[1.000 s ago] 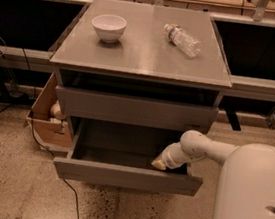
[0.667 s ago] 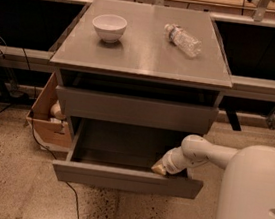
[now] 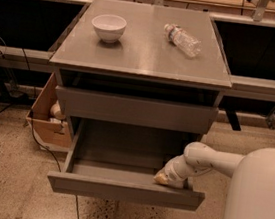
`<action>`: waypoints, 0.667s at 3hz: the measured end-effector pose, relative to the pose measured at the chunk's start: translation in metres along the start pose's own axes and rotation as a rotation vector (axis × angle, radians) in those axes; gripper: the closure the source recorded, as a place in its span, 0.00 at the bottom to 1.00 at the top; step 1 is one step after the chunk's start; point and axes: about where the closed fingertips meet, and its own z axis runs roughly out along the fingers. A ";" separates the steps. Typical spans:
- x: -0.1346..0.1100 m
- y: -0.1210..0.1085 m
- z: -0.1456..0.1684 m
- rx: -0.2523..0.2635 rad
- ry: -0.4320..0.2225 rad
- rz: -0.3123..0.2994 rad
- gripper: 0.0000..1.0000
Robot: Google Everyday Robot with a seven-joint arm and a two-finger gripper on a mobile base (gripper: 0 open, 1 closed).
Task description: Open middle drawer
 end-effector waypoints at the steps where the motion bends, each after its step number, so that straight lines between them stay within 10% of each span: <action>1: 0.000 0.000 0.000 0.000 0.000 0.000 1.00; 2: -0.003 0.003 0.008 -0.027 0.040 -0.004 1.00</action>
Offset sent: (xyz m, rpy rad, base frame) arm 0.0025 0.0152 -0.0094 -0.0545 0.0973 0.0495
